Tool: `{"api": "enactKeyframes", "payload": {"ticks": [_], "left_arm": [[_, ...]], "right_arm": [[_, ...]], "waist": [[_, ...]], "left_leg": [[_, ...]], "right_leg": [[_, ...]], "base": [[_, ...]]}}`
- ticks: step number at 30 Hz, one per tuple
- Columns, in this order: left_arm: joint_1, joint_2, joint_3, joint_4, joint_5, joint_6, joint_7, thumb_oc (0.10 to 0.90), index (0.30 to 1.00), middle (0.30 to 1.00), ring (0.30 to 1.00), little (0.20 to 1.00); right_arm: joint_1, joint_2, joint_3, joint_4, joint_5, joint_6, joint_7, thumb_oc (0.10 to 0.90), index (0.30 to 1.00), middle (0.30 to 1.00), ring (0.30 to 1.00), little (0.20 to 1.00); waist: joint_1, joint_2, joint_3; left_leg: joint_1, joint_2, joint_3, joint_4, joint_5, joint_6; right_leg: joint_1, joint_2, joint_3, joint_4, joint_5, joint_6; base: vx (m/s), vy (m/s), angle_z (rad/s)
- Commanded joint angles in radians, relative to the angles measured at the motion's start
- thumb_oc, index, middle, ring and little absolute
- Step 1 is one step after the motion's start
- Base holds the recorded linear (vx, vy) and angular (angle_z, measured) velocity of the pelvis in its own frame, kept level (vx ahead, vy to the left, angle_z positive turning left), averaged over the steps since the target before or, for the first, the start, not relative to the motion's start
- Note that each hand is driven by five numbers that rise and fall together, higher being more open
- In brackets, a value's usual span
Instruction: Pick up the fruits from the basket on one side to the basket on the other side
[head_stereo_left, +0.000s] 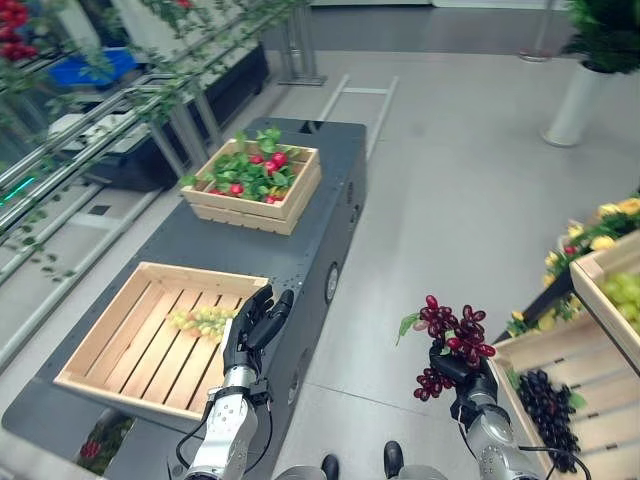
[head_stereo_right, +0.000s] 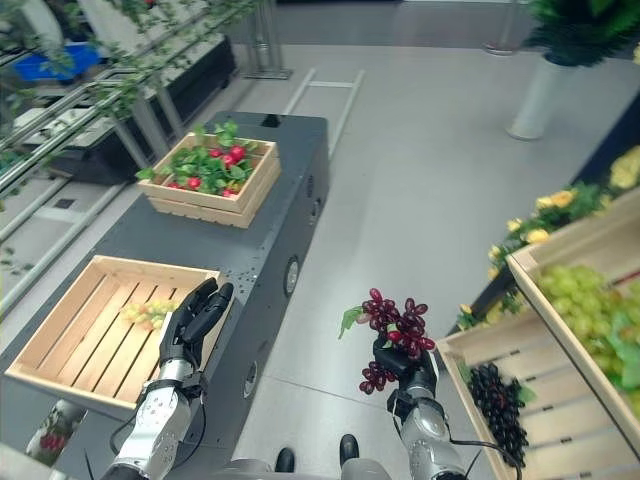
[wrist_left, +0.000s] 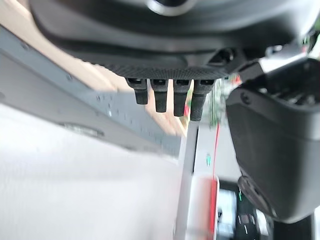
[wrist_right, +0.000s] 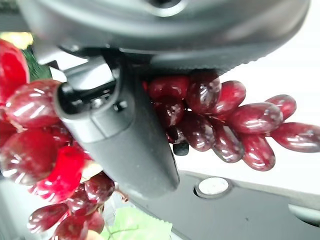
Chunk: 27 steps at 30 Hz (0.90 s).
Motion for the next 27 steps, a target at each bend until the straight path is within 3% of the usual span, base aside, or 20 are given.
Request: {"api": "enactKeyframes", "payload": {"ticks": [1,6,10,13,14,16,22,24,27], "left_arm": [[-0.128,0.036,-0.007,-0.006,-0.028,-0.13,0.007,0.8,0.9,0.9,0.9,0.9],[-0.133,0.033,-0.039,-0.002,-0.024,-0.115,0.003,0.8,0.9,0.9,0.9,0.9],[-0.142,0.022,-0.091,0.014,0.026,-0.096,0.025,0.8,0.9,0.9,0.9,0.9],[-0.14,0.023,-0.111,0.024,0.044,-0.066,0.035,0.8,0.9,0.9,0.9,0.9],[-0.119,0.024,-0.118,0.037,0.061,-0.039,0.067,0.8,0.9,0.9,0.9,0.9],[-0.094,0.025,-0.108,0.055,0.068,-0.026,0.084,0.8,0.9,0.9,0.9,0.9],[-0.069,0.041,-0.078,0.119,0.022,-0.029,0.066,0.8,0.9,0.9,0.9,0.9],[-0.07,0.041,-0.068,0.141,-0.017,-0.027,0.059,0.8,0.9,0.9,0.9,0.9],[-0.068,0.044,-0.056,0.147,-0.056,-0.018,0.056,0.8,0.9,0.9,0.9,0.9]], "right_arm": [[-0.082,-0.001,0.018,-0.026,-0.044,-0.036,0.093,0.4,0.3,0.3,0.3,0.3],[-0.058,0.012,0.019,0.024,-0.029,-0.057,0.08,0.4,0.3,0.3,0.3,0.3],[-0.041,0.031,0.003,0.037,0.009,-0.072,0.058,0.4,0.3,0.3,0.3,0.3],[-0.036,0.037,-0.01,0.04,0.03,-0.066,0.061,0.4,0.3,0.3,0.3,0.3],[-0.036,0.042,-0.023,0.051,0.055,-0.057,0.1,0.4,0.3,0.3,0.3,0.3],[-0.037,0.049,-0.028,0.049,0.082,-0.051,0.133,0.4,0.3,0.3,0.3,0.3],[-0.044,0.06,-0.039,0.075,0.142,-0.092,0.177,0.4,0.3,0.3,0.3,0.3],[-0.066,0.059,-0.046,0.112,0.142,-0.097,0.182,0.4,0.3,0.3,0.3,0.3],[-0.112,0.056,-0.042,0.104,0.139,-0.086,0.159,0.4,0.3,0.3,0.3,0.3]], "waist": [[-0.028,-0.011,-0.021],[-0.041,-0.015,-0.022],[-0.066,-0.02,-0.011],[-0.072,-0.024,-0.002],[-0.064,-0.028,0.005],[-0.051,-0.028,0.004],[-0.026,-0.002,0.001],[-0.008,-0.011,0.001],[0.018,-0.038,0.03]], "left_leg": [[-0.022,-0.034,0.009,0.067,-0.148,-0.011],[-0.022,-0.037,0.044,0.046,-0.153,0.005],[-0.022,-0.04,0.087,0.027,-0.162,0.016],[-0.016,-0.04,0.118,0.009,-0.161,0.016],[-0.011,-0.033,0.176,0.003,-0.166,0.013],[-0.009,-0.022,0.228,0.003,-0.168,0.013],[-0.018,0.02,0.281,0.035,-0.174,0.026],[-0.048,0.043,0.303,0.129,-0.201,0.018],[-0.111,0.103,0.342,0.313,-0.278,-0.011]], "right_leg": [[-0.003,-0.006,-0.05,0.121,-0.127,0.019],[-0.01,-0.009,-0.041,0.093,-0.107,0.035],[-0.054,-0.007,-0.01,0.067,-0.065,0.056],[-0.077,-0.01,-0.022,0.038,-0.027,0.072],[-0.09,-0.025,-0.108,0.028,-0.006,0.091],[-0.096,-0.05,-0.182,0.043,-0.002,0.102],[-0.051,-0.155,-0.227,0.191,-0.051,0.082],[-0.024,-0.178,-0.25,0.174,-0.072,0.07],[-0.019,-0.199,-0.292,0.128,-0.082,0.084]], "base": [[-0.08,0.15,-0.61],[-0.06,0.11,-0.38],[-0.05,0.098,-0.19],[-0.04,0.05,-0.27],[-0.04,0.02,-0.39],[-0.05,0.001,-1.03],[-0.01,-0.063,-0.93],[0.05,-0.273,-0.46],[0.02,-0.389,-0.46]]}}
